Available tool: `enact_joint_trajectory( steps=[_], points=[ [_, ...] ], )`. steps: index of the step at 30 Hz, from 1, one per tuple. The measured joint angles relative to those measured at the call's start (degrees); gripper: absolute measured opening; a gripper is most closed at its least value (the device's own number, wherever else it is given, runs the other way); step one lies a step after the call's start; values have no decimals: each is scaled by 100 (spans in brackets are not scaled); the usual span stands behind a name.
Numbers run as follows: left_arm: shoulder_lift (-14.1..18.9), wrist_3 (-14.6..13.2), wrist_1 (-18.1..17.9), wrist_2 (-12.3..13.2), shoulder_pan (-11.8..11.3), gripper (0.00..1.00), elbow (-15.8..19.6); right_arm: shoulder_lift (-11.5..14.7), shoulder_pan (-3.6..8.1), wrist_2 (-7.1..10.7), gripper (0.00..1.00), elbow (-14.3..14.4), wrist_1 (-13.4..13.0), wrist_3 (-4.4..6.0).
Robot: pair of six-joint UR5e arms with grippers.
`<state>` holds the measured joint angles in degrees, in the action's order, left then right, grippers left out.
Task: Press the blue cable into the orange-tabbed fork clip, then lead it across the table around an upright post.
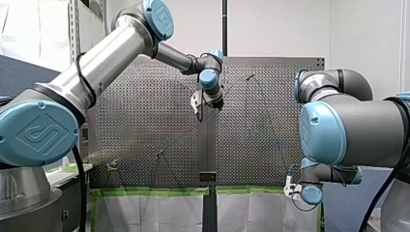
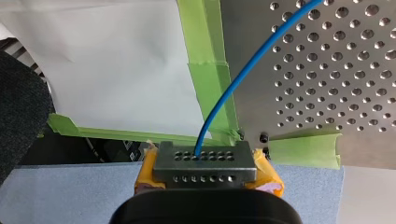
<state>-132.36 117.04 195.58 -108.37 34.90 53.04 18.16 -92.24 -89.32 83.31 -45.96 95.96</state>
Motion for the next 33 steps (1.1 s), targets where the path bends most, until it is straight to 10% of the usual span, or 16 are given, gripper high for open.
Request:
enact_joint_trajectory(
  steps=[20, 33],
  points=[
    [661, -547, 537, -130, 672, 100, 107, -6, 23, 10, 0, 1, 24, -6],
    [1302, -1195, 414, 430, 939, 100, 108, -9, 24, 15, 0, 0, 33, -4]
  ],
)
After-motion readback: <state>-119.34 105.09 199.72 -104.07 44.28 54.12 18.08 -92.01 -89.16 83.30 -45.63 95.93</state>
